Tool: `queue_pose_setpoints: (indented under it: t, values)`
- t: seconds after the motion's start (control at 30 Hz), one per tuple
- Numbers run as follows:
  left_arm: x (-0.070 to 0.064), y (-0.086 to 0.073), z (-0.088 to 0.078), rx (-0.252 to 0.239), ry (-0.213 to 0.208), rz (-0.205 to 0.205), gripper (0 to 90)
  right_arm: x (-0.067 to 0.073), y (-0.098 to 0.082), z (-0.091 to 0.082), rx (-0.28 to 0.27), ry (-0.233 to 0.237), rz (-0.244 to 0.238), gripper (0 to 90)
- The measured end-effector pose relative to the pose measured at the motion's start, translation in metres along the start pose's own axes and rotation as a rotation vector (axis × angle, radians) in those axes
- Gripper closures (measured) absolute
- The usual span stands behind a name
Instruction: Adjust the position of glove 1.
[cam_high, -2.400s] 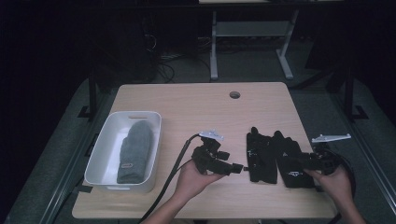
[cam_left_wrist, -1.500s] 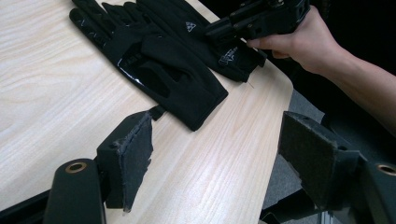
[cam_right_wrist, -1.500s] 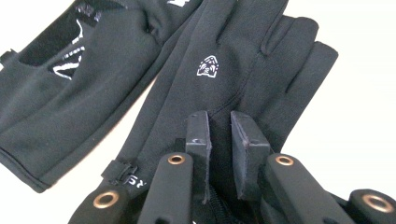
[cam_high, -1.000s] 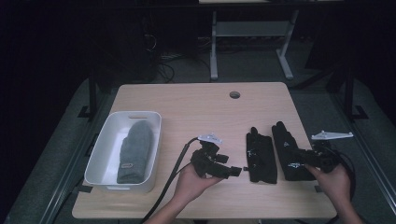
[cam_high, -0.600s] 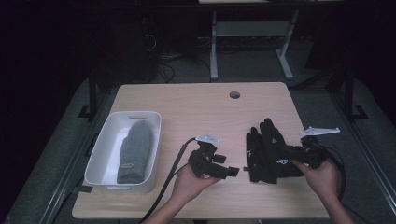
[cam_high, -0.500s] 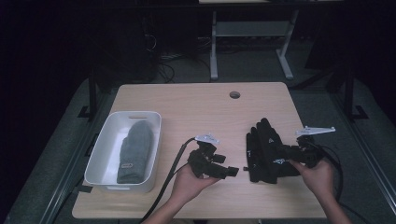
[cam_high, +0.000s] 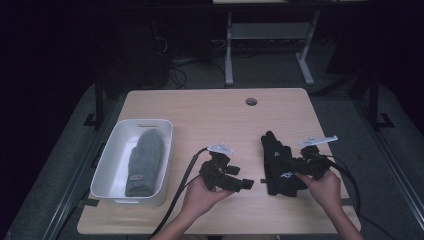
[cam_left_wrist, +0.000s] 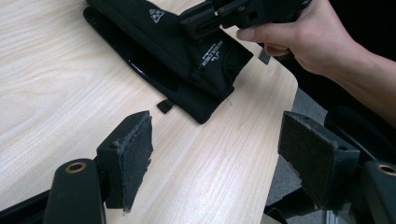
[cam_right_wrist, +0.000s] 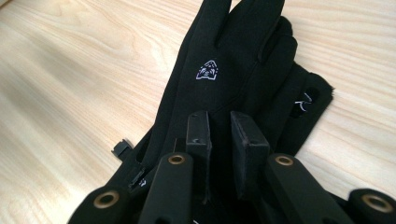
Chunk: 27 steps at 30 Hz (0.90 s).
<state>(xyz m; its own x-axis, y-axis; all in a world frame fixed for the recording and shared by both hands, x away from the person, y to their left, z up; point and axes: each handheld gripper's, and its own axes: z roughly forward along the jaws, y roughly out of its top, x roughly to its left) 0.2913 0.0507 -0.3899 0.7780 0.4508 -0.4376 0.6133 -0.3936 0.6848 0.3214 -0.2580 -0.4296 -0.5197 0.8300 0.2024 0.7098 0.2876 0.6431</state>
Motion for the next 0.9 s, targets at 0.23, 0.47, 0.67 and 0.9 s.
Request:
queue_pose_setpoints:
  t: [0.23,0.47,0.67,0.9]
  values:
    - [0.0,0.0,0.003,0.008,-0.002,0.001,25.8,-0.005,0.002,0.005,-0.006,-0.014,0.008,77.6]
    - [-0.002,-0.001,0.005,0.008,-0.005,0.001,25.9,-0.005,0.002,0.007,-0.012,-0.009,0.032,71.9]
    - [-0.001,-0.001,0.006,0.018,-0.002,0.005,25.8,-0.012,-0.002,-0.005,-0.006,-0.019,0.027,61.5]
    - [0.0,-0.003,0.009,0.022,0.005,0.006,25.9,-0.022,-0.018,-0.014,0.029,-0.022,0.016,81.6]
